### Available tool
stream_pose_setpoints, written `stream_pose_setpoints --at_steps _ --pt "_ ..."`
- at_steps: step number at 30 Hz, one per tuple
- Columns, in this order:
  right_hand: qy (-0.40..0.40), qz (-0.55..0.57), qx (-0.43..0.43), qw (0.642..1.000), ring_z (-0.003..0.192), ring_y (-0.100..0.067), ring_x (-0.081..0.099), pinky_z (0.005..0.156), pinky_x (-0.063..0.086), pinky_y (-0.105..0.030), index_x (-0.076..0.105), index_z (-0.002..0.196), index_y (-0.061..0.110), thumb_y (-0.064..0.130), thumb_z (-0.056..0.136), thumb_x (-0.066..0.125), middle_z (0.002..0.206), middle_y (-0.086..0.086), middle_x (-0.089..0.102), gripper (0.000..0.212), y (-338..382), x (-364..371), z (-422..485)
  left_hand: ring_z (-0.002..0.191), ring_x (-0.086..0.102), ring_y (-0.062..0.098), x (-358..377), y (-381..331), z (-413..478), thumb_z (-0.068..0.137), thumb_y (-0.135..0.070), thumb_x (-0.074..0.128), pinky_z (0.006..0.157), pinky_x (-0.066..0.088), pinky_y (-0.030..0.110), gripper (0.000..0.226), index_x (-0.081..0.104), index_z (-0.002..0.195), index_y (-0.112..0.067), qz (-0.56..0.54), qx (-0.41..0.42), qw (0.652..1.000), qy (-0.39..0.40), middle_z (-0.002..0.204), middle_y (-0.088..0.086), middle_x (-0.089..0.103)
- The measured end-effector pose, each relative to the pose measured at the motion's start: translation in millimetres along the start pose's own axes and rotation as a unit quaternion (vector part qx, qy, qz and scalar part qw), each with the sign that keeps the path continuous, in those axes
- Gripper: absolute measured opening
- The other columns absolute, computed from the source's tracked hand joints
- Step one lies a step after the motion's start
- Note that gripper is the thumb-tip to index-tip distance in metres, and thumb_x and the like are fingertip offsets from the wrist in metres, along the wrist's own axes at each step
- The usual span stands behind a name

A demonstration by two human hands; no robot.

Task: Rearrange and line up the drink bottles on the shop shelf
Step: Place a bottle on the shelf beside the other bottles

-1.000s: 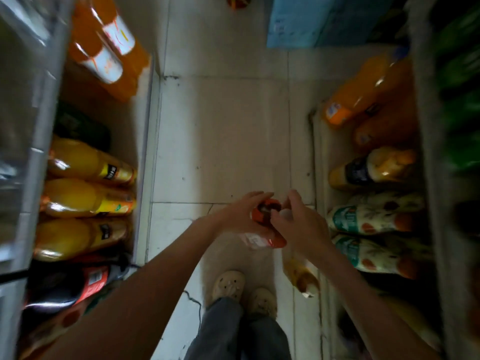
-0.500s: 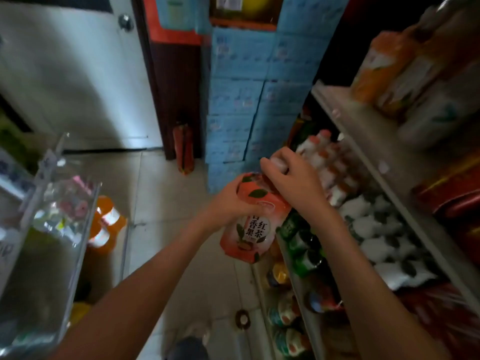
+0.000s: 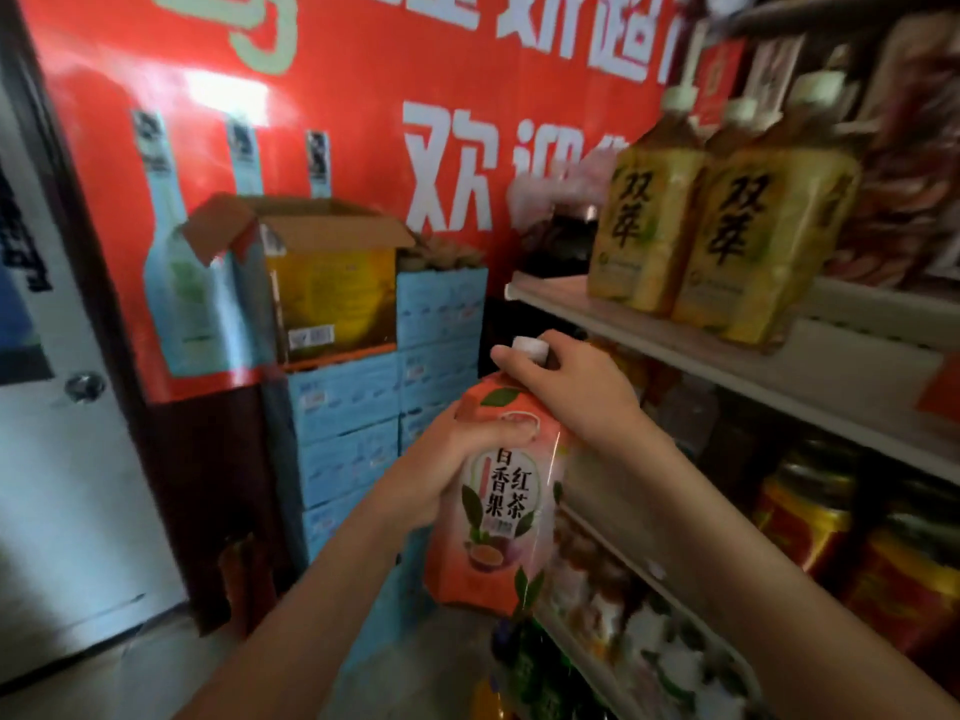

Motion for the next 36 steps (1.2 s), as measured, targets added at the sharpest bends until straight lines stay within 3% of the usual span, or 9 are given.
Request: stream_pose_setpoints --at_steps 4,8,17,22,24,26,28,31,36 --pt "-0.028 0.006 -0.027 0.999 0.09 -0.017 0.061 0.077 0.048 -0.037 0.067 0.088 0.022 0.057 0.083 0.053 0.091 0.002 0.068 0.038 17.1 -46.3 24.8 0.078 0.071 0.024 21.0 -38.5 20.6 0.056 -0.03 0.083 0.061 0.055 0.029 0.031 0.076 0.085 -0.023 0.018 -0.012 0.999 0.033 0.087 0.011 0.074" --pt "-0.083 -0.032 -0.052 0.995 0.067 -0.017 0.051 0.058 0.033 -0.03 0.048 0.061 0.014 0.043 0.088 0.053 0.061 0.002 0.051 0.04 37.8 -94.8 34.0 0.086 0.071 0.024 44.1 -79.1 32.9 0.067 -0.026 0.079 0.065 0.055 0.027 0.026 0.074 0.093 -0.03 0.059 0.043 0.996 0.058 0.095 0.008 0.074" --pt "-0.231 -0.069 -0.134 0.961 0.055 -0.008 0.044 0.051 0.034 -0.02 0.05 0.063 0.001 0.031 0.089 0.056 0.061 -0.01 0.053 0.04 87.6 -238.5 22.6 0.096 0.067 0.003 117.5 -165.6 44.8 0.051 -0.056 0.081 0.073 0.053 0.022 0.052 0.062 0.099 -0.053 0.184 0.246 0.945 0.115 0.106 -0.016 0.07" --pt "-0.334 -0.042 -0.12 0.934 0.049 0.0 0.053 0.044 0.04 -0.015 0.057 0.064 0.006 0.037 0.088 0.056 0.058 0.003 0.058 0.039 101.8 -327.6 18.5 0.106 0.065 0.018 170.7 -201.5 76.1 0.067 -0.068 0.067 0.086 0.048 0.041 0.052 0.063 0.111 -0.041 0.162 0.328 0.929 0.056 0.112 -0.005 0.069" --pt "-0.378 -0.042 -0.114 0.918 0.042 0.005 0.05 0.038 0.034 -0.01 0.053 0.062 0.016 0.038 0.086 0.057 0.049 0.011 0.054 0.033 104.1 -360.6 17.9 0.111 0.062 0.019 189.1 -213.5 95.3 0.09 -0.054 0.049 0.083 0.051 0.036 0.048 0.059 0.123 -0.023 0.128 0.327 0.936 0.006 0.119 0.001 0.066" --pt "-0.434 -0.038 -0.11 0.894 0.04 0.001 0.047 0.039 0.035 -0.015 0.047 0.056 0.017 0.036 0.084 0.057 0.044 0.011 0.047 0.035 102.5 -389.5 18.1 0.095 0.067 0.005 204.5 -211.1 99.9 0.086 -0.065 0.04 0.062 0.054 0.021 0.049 0.063 0.111 -0.029 0.03 0.344 0.938 0.027 0.104 -0.011 0.071" --pt "-0.492 -0.049 -0.101 0.863 0.045 -0.006 0.04 0.04 0.032 -0.019 0.04 0.054 0.017 0.036 0.082 0.054 0.051 0.008 0.04 0.037 96.0 -413.5 19.5 0.09 0.065 -0.005 212.9 -200.7 103.8 0.078 -0.074 0.037 0.066 0.051 0.017 0.05 0.06 0.104 -0.038 -0.014 0.362 0.932 0.033 0.098 -0.022 0.07" --pt "-0.553 -0.073 -0.087 0.826 0.04 -0.002 0.03 0.036 0.024 -0.015 0.033 0.052 0.016 0.035 0.083 0.053 0.051 0.007 0.031 0.042 83.9 -432.4 21.6 0.103 0.06 -0.001 228.9 -175.9 124.0 0.065 -0.076 0.057 0.09 0.046 0.029 0.071 0.046 0.121 -0.035 0.048 0.348 0.934 0.066 0.113 -0.02 0.063" --pt "-0.6 -0.144 -0.056 0.785 0.054 0.0 0.038 0.047 0.029 -0.019 0.043 0.063 0.018 0.043 0.088 0.047 0.062 0.011 0.04 0.035 56.0 -437.7 33.2 0.117 0.049 0.009 270.7 -127.9 155.7 0.041 -0.074 0.078 0.104 0.039 0.042 0.112 0.014 0.131 -0.051 0.247 0.187 0.916 0.257 0.127 -0.019 0.047"
Point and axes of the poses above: each hand's wrist, its own z-axis towards the middle knuckle, its own x-axis out of the palm, y = z × x, the point moved 2 cm from there along z, towards the middle knuckle
